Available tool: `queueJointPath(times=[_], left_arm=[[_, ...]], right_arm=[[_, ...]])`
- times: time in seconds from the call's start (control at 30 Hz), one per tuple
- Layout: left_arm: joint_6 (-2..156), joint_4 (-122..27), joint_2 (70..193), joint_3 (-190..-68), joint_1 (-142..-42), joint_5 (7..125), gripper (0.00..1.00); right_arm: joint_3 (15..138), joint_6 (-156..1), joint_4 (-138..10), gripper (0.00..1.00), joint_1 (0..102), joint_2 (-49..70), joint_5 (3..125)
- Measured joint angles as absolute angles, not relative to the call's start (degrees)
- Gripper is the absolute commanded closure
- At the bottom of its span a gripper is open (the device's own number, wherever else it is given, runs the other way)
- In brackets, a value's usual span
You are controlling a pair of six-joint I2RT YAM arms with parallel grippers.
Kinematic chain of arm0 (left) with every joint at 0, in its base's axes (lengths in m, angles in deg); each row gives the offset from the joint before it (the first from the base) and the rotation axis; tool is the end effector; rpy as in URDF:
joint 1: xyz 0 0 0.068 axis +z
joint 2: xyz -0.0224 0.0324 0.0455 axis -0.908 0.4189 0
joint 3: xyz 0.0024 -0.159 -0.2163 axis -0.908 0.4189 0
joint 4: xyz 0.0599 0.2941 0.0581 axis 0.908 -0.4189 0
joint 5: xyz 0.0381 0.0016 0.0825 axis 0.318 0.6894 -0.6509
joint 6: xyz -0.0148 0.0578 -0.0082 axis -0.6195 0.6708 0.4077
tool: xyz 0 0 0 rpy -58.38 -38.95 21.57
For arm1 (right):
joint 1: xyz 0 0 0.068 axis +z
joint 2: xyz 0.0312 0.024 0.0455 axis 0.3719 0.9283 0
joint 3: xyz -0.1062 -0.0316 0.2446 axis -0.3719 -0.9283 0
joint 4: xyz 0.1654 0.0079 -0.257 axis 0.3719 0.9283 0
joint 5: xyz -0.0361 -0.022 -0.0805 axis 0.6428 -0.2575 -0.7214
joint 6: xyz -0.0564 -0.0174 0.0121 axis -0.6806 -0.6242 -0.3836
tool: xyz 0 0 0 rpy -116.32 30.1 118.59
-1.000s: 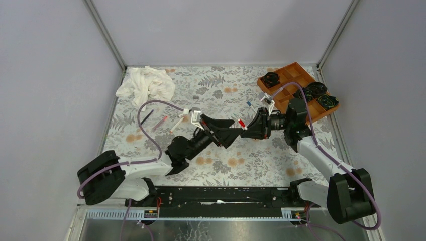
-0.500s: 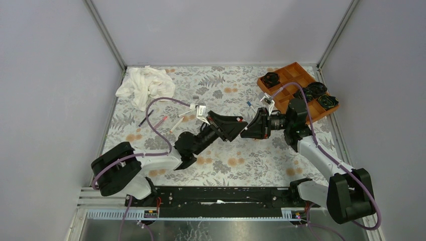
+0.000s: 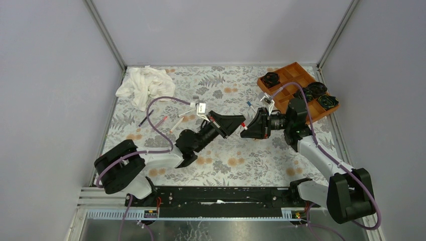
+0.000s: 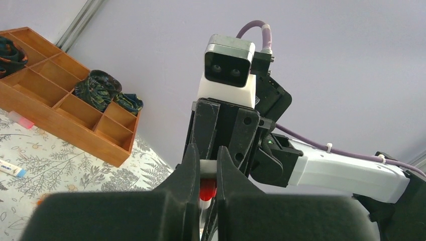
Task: Insert the pens into the pen caps
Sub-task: Press the pen cap onto the pen.
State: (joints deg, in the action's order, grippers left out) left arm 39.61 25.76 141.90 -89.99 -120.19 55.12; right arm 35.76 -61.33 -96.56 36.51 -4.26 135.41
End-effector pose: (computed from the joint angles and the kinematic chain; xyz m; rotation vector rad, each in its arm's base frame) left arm 0.1935 -0.2725 0.2249 0.0226 1.3185 -1.5630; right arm 0.2582 0.1129 0.2516 -1.0535 1.4717 1.5391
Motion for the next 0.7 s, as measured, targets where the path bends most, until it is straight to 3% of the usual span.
queueJointPath(times=[0.37, 0.7], left_arm=[[37.8, 26.7, 143.0, -90.0, -120.2, 54.8, 1.0], [36.9, 31.5, 148.5, -90.0, -126.9, 41.7, 1.0]], right_arm=[[37.8, -64.7, -88.9, 1.0, 36.4, -4.3, 135.0], [38.4, -69.1, -76.7, 1.0, 33.0, -4.3, 138.1]])
